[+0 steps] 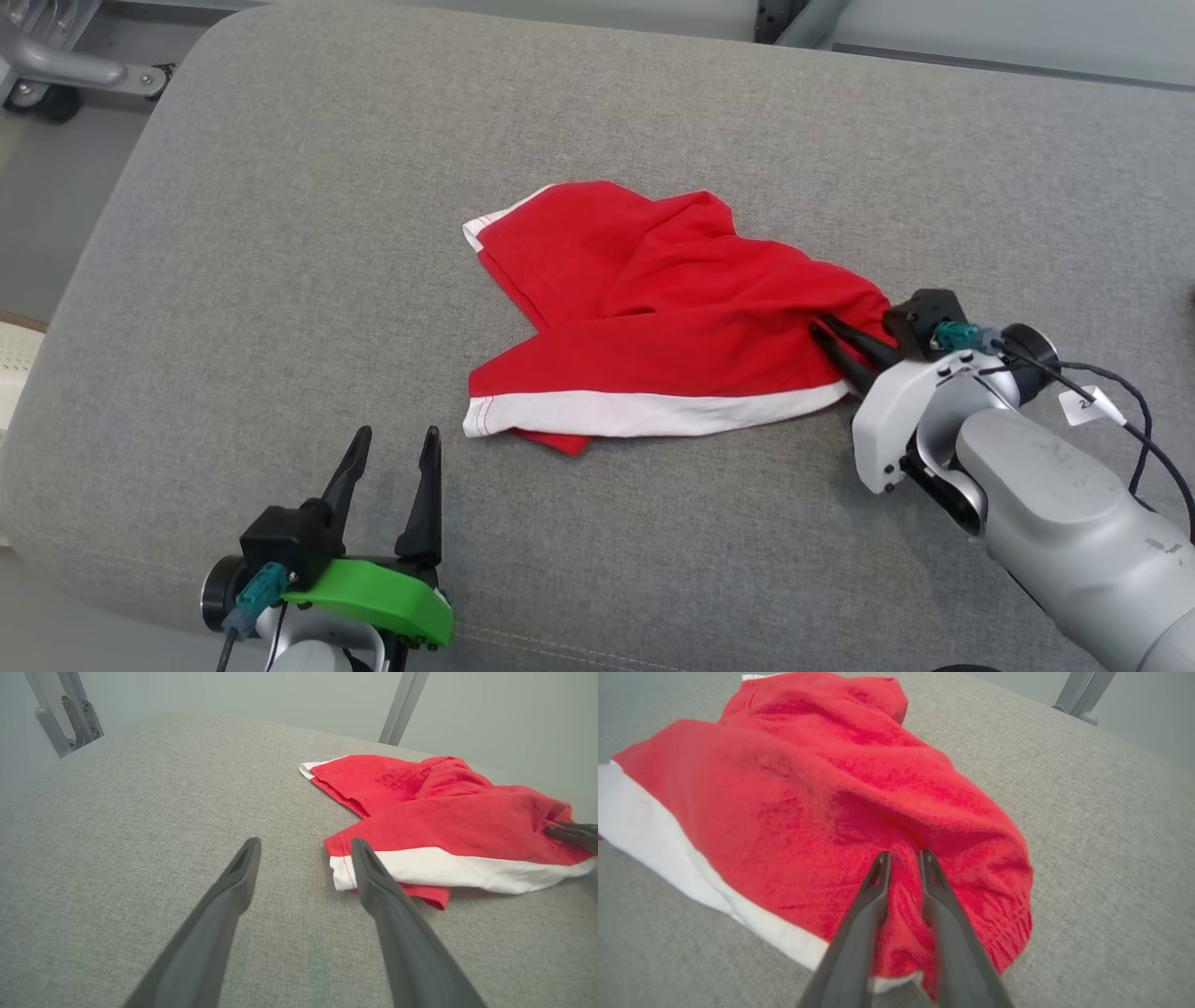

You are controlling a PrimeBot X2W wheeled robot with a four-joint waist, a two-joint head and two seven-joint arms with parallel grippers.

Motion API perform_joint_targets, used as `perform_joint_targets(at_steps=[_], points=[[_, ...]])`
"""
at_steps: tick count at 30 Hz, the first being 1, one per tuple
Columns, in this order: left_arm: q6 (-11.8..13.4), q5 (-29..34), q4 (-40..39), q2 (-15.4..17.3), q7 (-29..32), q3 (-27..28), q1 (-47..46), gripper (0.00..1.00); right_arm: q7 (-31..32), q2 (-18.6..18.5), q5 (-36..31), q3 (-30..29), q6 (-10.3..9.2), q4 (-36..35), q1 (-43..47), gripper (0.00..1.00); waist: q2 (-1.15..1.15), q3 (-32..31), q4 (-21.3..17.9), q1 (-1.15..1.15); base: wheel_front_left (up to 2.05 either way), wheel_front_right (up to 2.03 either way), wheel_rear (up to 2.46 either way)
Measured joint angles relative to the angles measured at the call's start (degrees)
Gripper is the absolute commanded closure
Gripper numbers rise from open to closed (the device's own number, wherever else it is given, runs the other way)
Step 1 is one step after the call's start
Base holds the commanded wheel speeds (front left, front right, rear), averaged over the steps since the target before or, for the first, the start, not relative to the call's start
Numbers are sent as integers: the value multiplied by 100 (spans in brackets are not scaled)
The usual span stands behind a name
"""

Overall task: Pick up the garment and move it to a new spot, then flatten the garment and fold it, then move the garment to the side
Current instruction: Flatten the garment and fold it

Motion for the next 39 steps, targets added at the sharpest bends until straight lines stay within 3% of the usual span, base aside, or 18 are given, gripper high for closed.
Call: perform_joint_targets(at_steps=[11,18,19,20,26,29,33,39], points=[[0,-104,33,0,0,-144,-45,0,-266,282,310,-182,0,597,-702,100,0,124,263,0,0,0,0],[-7,-119,88,0,0,-270,-80,0,-104,738,465,-70,0,1362,-795,100,0,169,491,0,0,0,0],[-9,-119,97,-1,0,-278,-75,0,-102,791,517,-79,0,1471,-794,72,0,158,509,0,0,0,0],[-15,-119,104,0,0,-275,-65,0,-115,843,564,-87,0,1536,-792,0,0,139,520,0,0,0,0],[-15,-65,126,0,0,-96,58,0,-433,910,587,-89,-1,1629,-705,0,0,-55,375,0,0,0,0],[-15,-29,108,-3,0,9,110,0,-472,846,648,-271,-1,1325,-533,0,0,-156,216,0,0,0,0],[-16,-3,77,-2,0,129,223,0,-497,624,523,-1035,0,493,-135,0,0,-298,-40,0,0,0,0],[4,43,38,-4,0,327,378,0,-497,441,-57,-2427,-1,-454,1175,0,0,-513,-482,0,0,0,0]])
